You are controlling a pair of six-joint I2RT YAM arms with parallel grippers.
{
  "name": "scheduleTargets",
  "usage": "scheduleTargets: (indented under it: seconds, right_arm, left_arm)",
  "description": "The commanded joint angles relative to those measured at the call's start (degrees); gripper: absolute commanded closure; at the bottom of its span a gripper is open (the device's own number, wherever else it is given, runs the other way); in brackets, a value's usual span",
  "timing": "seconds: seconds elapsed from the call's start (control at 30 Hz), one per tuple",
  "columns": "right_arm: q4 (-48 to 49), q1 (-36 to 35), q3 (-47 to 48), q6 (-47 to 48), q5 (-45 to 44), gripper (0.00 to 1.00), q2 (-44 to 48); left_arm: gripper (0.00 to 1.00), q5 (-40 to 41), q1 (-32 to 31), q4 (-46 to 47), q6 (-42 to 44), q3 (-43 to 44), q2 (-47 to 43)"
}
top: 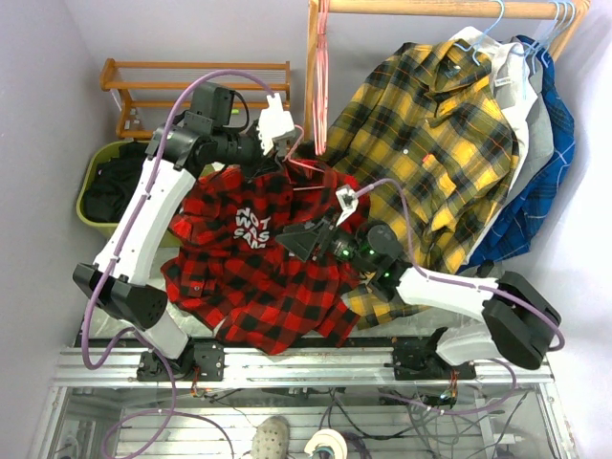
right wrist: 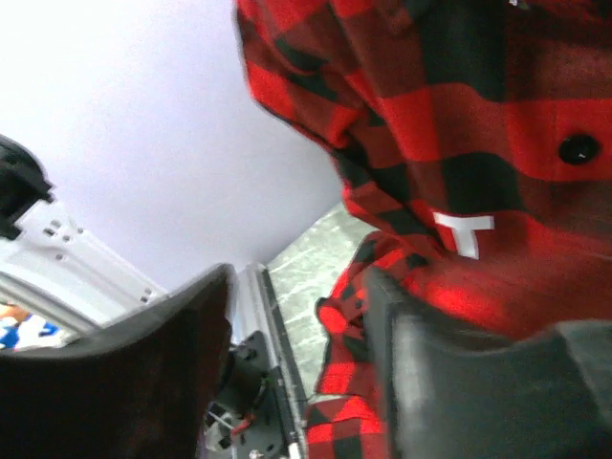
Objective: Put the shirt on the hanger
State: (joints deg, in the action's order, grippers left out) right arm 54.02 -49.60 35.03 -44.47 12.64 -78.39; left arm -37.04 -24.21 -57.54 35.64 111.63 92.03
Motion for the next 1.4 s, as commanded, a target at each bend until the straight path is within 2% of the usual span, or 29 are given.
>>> scheduleTargets:
  seconds: [0.0, 0.03, 0.07, 0.13, 0.23, 0.3, 0.4, 0.53, 0.77, 0.87, 1.0, 1.17, 1.3, 1.37]
  right_arm:
    - [-1.6, -1.1, -0.1, 10.4, 1.3, 0.23, 7.8]
    - [-3.5, -1.4, -1.2, 14.4, 1.0, 0.04, 11.1]
    - [-6.1, -1.8, -2.5, 18.6, 0.0, 0.01, 14.7]
    - [-12.6, -2.6, -4.2, 28.6, -2.0, 0.00, 22.3]
    - [-29.2, -2.7, -1.7, 38.4, -5.8, 0.00, 32.5]
    - [-36.5, -2.7, -0.2, 41.7, -10.2, 0.00, 37.5]
    - [-40.7, -2.7, 1.2, 43.0, -15.7, 0.00, 42.0]
    - [-49.8, -2.7, 6.1, 51.0, -20.2, 0.01, 38.0]
    - [-67.5, -2.9, 9.4, 74.2, 2.9, 0.00, 37.6]
    - [-75.2, -2.8, 13.4, 80.1, 5.0, 0.00, 37.2]
    - [-83.2, -2.8, 18.4, 83.4, 3.8, 0.01, 34.1]
    - [-81.2, -2.3, 18.5, 86.1, -1.1, 0.04, 30.2]
    - [-85.5, 0.0, 23.5, 84.2, 5.3, 0.05, 24.6]
    - [-84.6, 0.2, 23.9, 83.7, 5.3, 0.05, 24.1]
  left_arm:
    - [0.93, -5.3, 0.1, -2.4, 6.2, 1.8, -2.3]
    - [0.93, -6.0, 0.1, -3.6, 7.6, 2.0, -2.2]
    - [0.93, -7.0, 0.1, -5.6, 9.2, 2.1, -2.0]
    - [0.93, -9.1, 0.1, -9.2, 13.6, 2.7, -1.7]
    - [0.93, -11.2, 0.1, -14.7, 20.2, 3.3, -1.0]
    - [0.93, -12.2, 0.1, -19.1, 25.6, 3.5, -0.9]
    - [0.93, -12.8, 0.1, -21.6, 29.0, 3.0, -1.0]
    - [0.93, -14.1, 0.1, -27.4, 35.7, 4.5, -1.0]
    - [0.93, -12.9, -0.2, -28.4, 38.9, 4.0, -2.6]
    - [0.93, -11.9, -2.4, -28.4, 40.2, 2.4, -3.4]
    - [0.93, -9.6, -4.6, -28.4, 42.2, 0.8, -3.8]
    - [0.93, -9.0, -7.7, -28.5, 43.0, -0.6, -4.6]
    - [0.93, -7.5, -9.5, -28.5, 44.0, -0.8, -5.3]
    - [0.93, -7.3, -9.8, -28.5, 44.1, -0.6, -5.7]
